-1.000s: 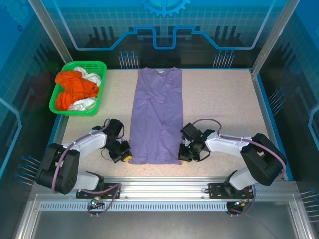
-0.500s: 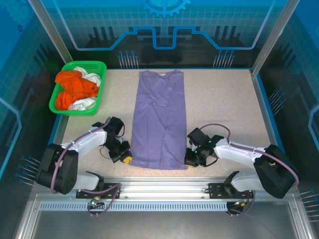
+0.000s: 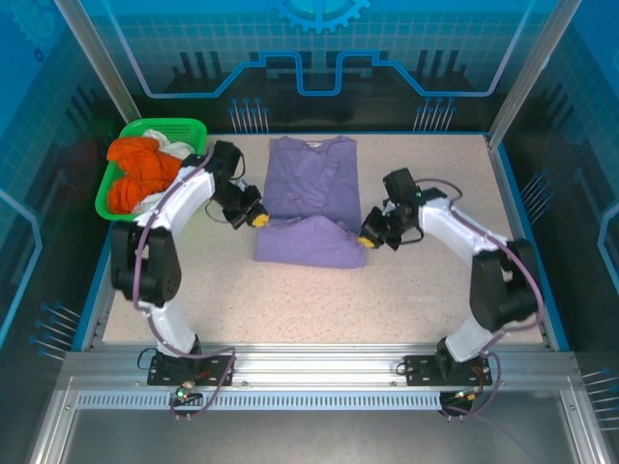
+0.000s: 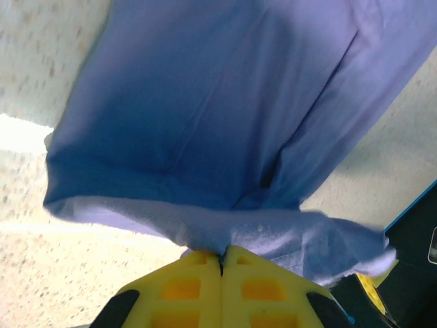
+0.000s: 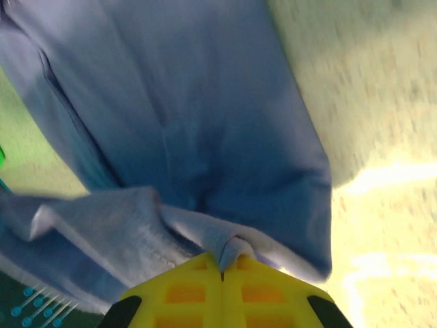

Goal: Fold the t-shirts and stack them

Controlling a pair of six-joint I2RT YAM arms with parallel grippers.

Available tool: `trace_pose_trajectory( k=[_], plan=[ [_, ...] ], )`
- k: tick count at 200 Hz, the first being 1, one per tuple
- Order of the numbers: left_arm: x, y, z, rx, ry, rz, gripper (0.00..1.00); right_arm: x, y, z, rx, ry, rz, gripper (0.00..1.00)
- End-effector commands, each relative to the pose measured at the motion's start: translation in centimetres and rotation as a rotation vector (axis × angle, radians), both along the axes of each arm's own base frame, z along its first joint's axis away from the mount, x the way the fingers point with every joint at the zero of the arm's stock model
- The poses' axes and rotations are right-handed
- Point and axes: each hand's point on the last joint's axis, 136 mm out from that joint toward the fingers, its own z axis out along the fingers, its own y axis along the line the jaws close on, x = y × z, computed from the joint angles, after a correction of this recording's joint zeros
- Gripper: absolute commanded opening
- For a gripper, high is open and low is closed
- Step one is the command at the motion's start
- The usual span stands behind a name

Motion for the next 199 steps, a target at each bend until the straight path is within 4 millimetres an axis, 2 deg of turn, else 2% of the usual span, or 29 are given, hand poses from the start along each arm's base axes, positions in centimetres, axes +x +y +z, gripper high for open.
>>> trace_pose_trajectory(
  k=[1, 30, 64, 71, 79, 86, 96, 100, 113, 119, 131, 146, 157, 175, 183, 199],
  plan=[
    [1.7, 0.9, -1.0, 0.017, 0.057, -0.004, 0.0, 2.3, 0.2, -1.0, 0.007, 0.075, 0.044, 0.0],
    [4.4, 1.9, -3.0, 0.051, 0.086, 0.026, 0.0, 6.7, 0.5, -2.7, 0.021, 0.112, 0.019, 0.0],
    [7.1, 2.5, -5.4, 0.075, 0.106, 0.05, 0.0, 10.1, -0.1, -4.7, 0.01, 0.151, -0.01, 0.01],
    [7.5, 2.8, -5.7, 0.081, 0.111, 0.056, 0.05, 10.6, -0.2, -5.0, 0.008, 0.158, -0.013, 0.09],
    [8.0, 3.1, -5.9, 0.082, 0.115, 0.068, 0.17, 11.0, -0.5, -5.4, 0.008, 0.17, -0.022, 0.22],
    [8.3, 3.4, -5.9, 0.081, 0.113, 0.083, 0.18, 11.4, -0.8, -5.6, 0.009, 0.177, -0.031, 0.31],
    [8.8, 4.0, -5.5, 0.091, 0.088, 0.103, 0.21, 12.1, -1.3, -5.4, 0.015, 0.166, -0.046, 0.38],
    [9.0, 4.3, -5.1, 0.1, 0.073, 0.111, 0.27, 12.4, -1.6, -5.2, 0.016, 0.157, -0.054, 0.41],
    [9.4, 5.2, -3.8, 0.124, 0.029, 0.131, 0.6, 12.6, -2.8, -4.1, 0.004, 0.129, -0.078, 0.49],
    [9.5, 5.6, -3.0, 0.139, 0.004, 0.136, 0.63, 12.5, -3.3, -3.6, -0.002, 0.111, -0.088, 0.5],
    [9.5, 5.9, -1.2, 0.159, -0.063, 0.135, 0.6, 11.4, -4.2, -2.7, -0.013, 0.08, -0.107, 0.51],
    [8.4, 5.5, 0.5, 0.151, -0.114, 0.124, 0.57, 9.8, -4.6, -1.3, -0.025, -0.002, -0.108, 0.5],
    [7.0, 4.7, 1.0, 0.144, -0.133, 0.094, 0.47, 8.3, -3.9, -0.4, -0.012, -0.053, -0.091, 0.45],
    [4.6, 1.3, 0.8, 0.082, -0.153, 0.021, 0.27, 6.4, -0.8, 0.1, 0.067, -0.123, -0.007, 0.28],
    [3.6, -0.7, 0.3, 0.037, -0.154, -0.016, 0.23, 5.5, 0.1, -0.2, 0.059, -0.121, 0.024, 0.23],
    [1.8, -4.3, -1.1, -0.022, -0.128, -0.104, 0.2, 4.4, 2.5, -1.3, 0.066, -0.121, 0.08, 0.19]
  ],
)
